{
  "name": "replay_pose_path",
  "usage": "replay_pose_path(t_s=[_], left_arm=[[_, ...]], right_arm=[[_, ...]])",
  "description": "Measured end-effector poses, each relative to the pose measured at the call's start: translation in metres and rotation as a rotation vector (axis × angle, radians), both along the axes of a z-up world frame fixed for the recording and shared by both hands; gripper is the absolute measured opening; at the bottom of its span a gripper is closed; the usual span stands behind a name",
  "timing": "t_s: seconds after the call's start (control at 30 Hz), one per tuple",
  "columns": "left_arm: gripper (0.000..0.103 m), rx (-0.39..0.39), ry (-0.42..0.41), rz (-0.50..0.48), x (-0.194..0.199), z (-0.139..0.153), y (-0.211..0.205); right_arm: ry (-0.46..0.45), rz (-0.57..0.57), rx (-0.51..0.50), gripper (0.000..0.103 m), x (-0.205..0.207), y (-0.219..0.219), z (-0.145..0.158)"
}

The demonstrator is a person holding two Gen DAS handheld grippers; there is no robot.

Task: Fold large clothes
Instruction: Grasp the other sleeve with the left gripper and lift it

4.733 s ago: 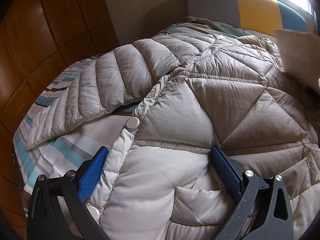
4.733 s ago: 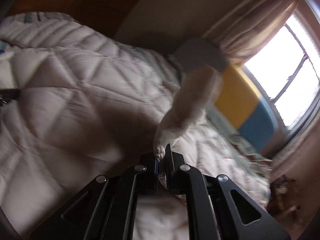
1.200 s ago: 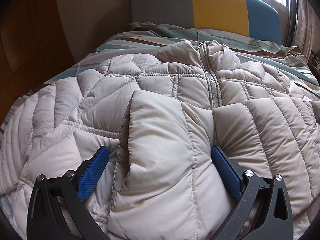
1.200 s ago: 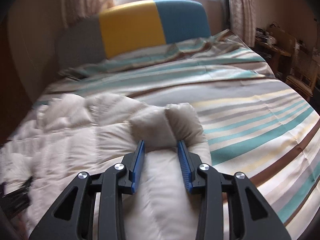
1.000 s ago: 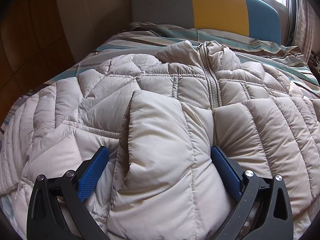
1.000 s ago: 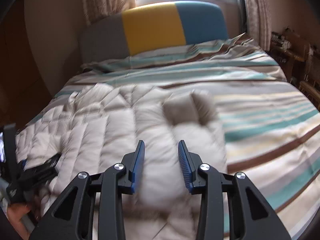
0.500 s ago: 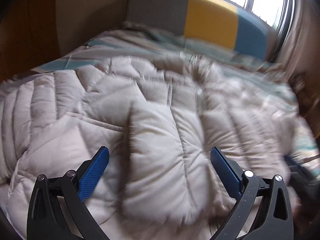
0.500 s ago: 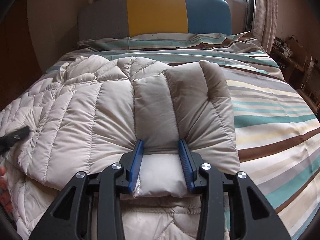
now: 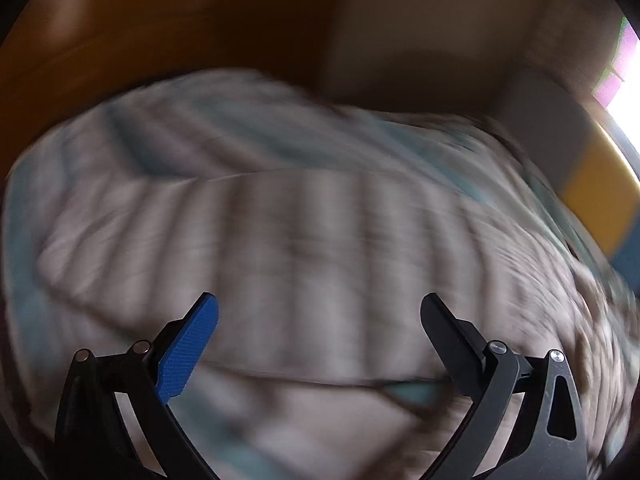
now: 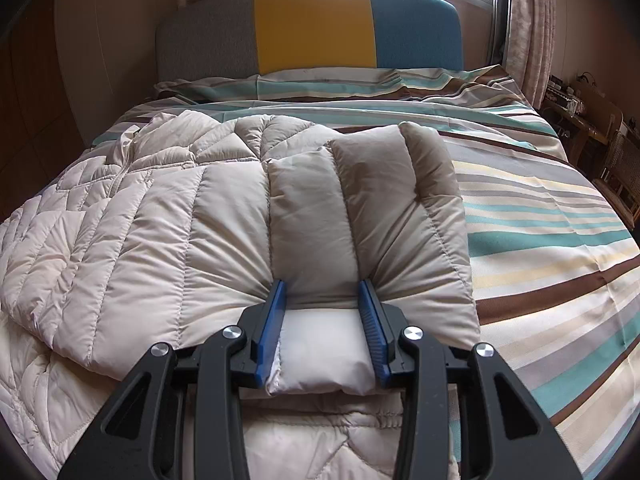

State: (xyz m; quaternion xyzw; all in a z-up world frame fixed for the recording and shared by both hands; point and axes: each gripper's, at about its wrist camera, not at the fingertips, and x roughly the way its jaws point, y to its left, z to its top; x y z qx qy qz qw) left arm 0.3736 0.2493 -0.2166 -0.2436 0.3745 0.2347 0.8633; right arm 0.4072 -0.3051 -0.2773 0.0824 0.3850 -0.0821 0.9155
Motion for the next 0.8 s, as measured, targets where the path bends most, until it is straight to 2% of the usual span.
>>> replay_pose_path(t_s=[0.13,0.23,0.4,0.57,0.63,0.7,0.8], left_arm=[[0.1,-0.197,-0.031,0.231,-0.039,-0.016,0.053],[0.1,-0.221,-0.034,0.313,-0.056,-0.025,0.069],[0.097,-0.229,-0.089,0.338,-0.067,-0.029,0.074],[0.096,-0.275,-0.246,0.395,-0.064,-0.035,0.086],[0.08,-0.252,-0.238,0.405,-0.057,-0.035,0.088],[0.057,-0.231,-0.21,0.415,-0.053,-0.036,0.09],[0.033,-0.213,-0.208,0.438,-0.054,-0.04,0.089]], right_arm=[[-0.002,0.002,0.005,0.038,-0.001,-0.001,0.0],[-0.004,0.003,0.009,0.039,-0.001,-0.001,0.001],[-0.004,0.003,0.01,0.039,-0.001,-0.002,0.001],[-0.005,0.004,0.015,0.039,-0.001,-0.002,0.0],[-0.005,0.004,0.014,0.039,-0.001,-0.001,0.0],[-0.005,0.004,0.014,0.039,0.0,-0.002,0.0],[-0.006,0.004,0.015,0.04,-0.001,-0.002,0.0]])
